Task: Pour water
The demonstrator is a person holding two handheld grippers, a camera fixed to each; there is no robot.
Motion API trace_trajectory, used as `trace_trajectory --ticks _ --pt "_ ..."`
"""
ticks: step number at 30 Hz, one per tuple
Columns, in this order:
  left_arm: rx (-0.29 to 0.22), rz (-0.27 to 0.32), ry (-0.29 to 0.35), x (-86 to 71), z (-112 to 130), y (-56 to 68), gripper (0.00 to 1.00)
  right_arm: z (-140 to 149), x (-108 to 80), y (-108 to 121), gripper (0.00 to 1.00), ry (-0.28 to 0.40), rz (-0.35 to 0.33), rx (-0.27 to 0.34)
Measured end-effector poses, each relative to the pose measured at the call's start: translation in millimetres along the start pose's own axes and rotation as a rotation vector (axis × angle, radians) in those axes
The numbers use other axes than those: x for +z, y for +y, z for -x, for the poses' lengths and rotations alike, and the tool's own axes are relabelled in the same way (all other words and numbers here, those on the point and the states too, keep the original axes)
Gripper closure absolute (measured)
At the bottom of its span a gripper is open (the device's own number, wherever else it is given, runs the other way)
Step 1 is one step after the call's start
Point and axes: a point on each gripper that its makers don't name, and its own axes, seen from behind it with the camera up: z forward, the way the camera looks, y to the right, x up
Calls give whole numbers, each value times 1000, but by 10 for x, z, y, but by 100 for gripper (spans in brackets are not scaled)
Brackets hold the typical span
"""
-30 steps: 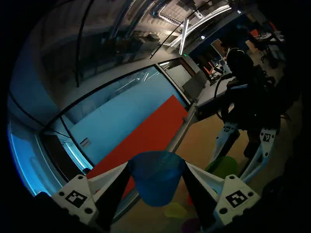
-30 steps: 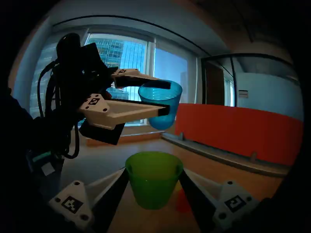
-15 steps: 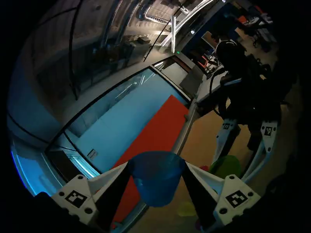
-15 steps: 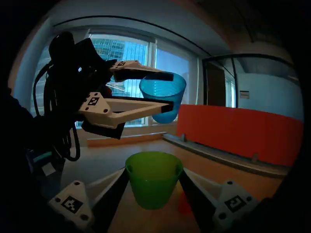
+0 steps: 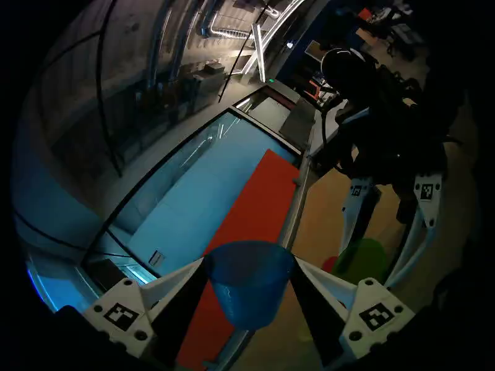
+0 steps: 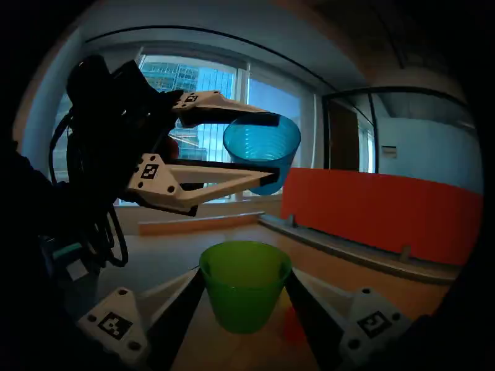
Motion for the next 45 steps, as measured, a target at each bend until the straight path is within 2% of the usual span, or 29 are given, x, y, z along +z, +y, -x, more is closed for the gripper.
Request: trace_trajectory --ticks 8,17,45 --pt "63 -3 3 24 -22 38 12 2 6 26 10 2 2 2" --pt "124 -21 11 57 -62 7 12 14 9 37 10 2 3 6" --pt "230 -42 23 21 -147 -3 12 -4 -26 49 10 -2 7 -6"
